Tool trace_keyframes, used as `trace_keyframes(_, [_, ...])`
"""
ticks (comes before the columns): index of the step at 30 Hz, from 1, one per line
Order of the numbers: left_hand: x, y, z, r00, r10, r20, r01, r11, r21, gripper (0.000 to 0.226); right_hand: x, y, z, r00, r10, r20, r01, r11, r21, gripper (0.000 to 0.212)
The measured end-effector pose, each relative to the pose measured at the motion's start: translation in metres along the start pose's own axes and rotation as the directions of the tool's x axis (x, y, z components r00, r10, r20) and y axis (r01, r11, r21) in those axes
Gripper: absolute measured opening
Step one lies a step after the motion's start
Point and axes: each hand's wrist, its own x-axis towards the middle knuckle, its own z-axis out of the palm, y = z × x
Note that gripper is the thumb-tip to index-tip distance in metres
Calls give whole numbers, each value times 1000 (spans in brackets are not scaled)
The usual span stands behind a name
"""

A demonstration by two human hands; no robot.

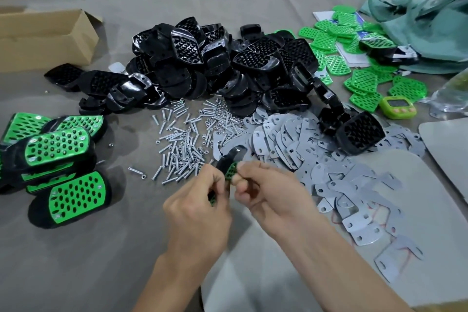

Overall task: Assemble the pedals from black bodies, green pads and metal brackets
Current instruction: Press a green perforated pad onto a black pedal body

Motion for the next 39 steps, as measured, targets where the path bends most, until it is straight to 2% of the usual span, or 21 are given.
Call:
trace_keyframes(1, [1,0,1,1000,-27,-5,27,1000,-11,52,0,-4,-1,997,71,32,-74,989,130,19])
trace_keyframes(2, [1,0,3,996,-94,-10,93,995,-38,45,1,-2,-4,999,11,40,-11,1000,18,17])
trace_keyframes(3, [2,-1,4,983,-186,-4,185,979,-84,40,1,0,-6,992,-126,23,128,977,-172,16])
trace_keyframes(4, [2,-4,7,962,-274,17,273,951,-143,36,1,2,-8,953,-301,27,286,868,-406,16])
trace_keyframes(5, [2,-7,9,940,-338,38,339,920,-195,32,2,4,-10,908,-415,55,364,716,-596,19])
trace_keyframes(6, [3,-11,11,922,-383,53,383,891,-243,31,3,5,-14,871,-486,67,388,599,-700,25])
trace_keyframes(7, [4,-16,12,907,-415,66,415,860,-296,32,4,4,-17,855,-516,49,385,570,-726,33])
trace_keyframes(10, [6,-28,10,884,-459,93,452,787,-420,36,6,-3,-26,861,-507,32,416,668,-618,48])
trace_keyframes(14, [2,-34,8,895,-422,145,435,749,-499,36,12,-10,-31,882,-379,281,467,620,-630,74])
trace_keyframes(16, [1,-34,6,898,-403,174,432,740,-515,37,16,-15,-30,885,-293,362,460,669,-584,72])
trace_keyframes(19, [0,-30,4,907,-378,188,419,757,-502,39,21,-19,-27,871,-273,408,474,682,-556,47])
trace_keyframes(21, [-1,-25,4,928,-334,164,372,817,-442,40,21,-17,-25,880,-310,360,466,707,-531,32])
trace_keyframes(23, [-1,-20,4,943,-302,139,333,860,-386,40,21,-13,-24,896,-348,276,444,723,-530,27])
trace_keyframes(30, [1,-20,6,948,-285,139,317,866,-387,42,17,-12,-25,933,-331,144,357,785,-507,31])
trace_keyframes(32, [3,-22,6,933,-312,180,358,862,-360,33,16,-9,-24,937,-329,118,342,788,-512,28])
trace_keyframes(34, [2,-23,6,905,-364,221,423,828,-369,37,16,-7,-22,949,-303,83,306,827,-471,26])
trace_keyframes(36, [2,-23,3,887,-400,232,462,765,-449,52,18,-5,-18,966,-259,17,251,918,-307,23])
trace_keyframes(37, [2,-23,2,877,-415,242,478,708,-519,56,19,-4,-16,976,-218,-23,210,960,-188,18])
trace_keyframes(39, [0,-21,1,825,-470,315,547,522,-654,53,22,-3,-13,986,-139,-90,139,990,-4,9])
